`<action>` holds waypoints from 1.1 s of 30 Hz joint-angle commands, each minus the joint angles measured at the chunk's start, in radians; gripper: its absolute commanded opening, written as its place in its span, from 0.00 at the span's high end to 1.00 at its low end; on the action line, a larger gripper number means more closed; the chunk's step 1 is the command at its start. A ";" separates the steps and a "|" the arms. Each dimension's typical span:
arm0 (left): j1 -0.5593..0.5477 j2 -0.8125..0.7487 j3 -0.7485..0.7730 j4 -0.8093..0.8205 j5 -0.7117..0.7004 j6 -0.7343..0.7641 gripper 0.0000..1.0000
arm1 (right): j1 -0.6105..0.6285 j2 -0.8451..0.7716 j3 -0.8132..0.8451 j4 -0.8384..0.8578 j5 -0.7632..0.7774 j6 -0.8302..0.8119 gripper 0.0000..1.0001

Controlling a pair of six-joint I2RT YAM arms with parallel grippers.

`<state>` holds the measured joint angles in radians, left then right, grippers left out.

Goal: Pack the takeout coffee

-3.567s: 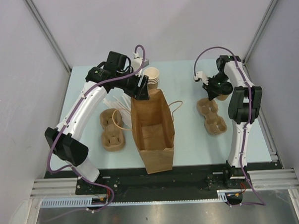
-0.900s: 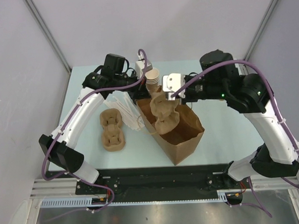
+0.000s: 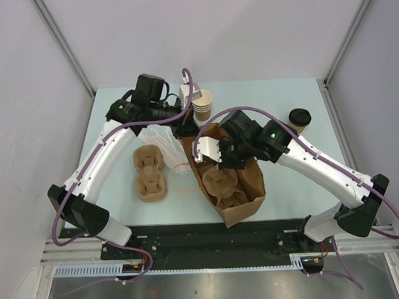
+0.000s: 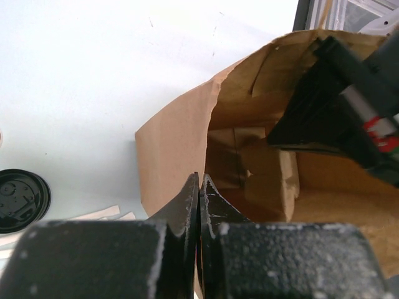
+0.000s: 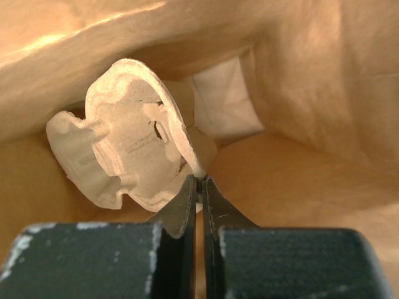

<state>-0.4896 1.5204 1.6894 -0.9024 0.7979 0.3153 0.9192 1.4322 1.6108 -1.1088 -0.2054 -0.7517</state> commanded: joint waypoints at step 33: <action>0.000 0.007 -0.007 0.017 0.001 0.010 0.95 | -0.034 0.059 0.217 0.141 -0.025 0.080 0.22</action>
<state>-0.4904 1.5219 1.6806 -0.8959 0.7898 0.3153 0.8761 1.5223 1.7329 -0.9958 -0.2329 -0.7029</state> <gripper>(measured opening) 0.055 0.751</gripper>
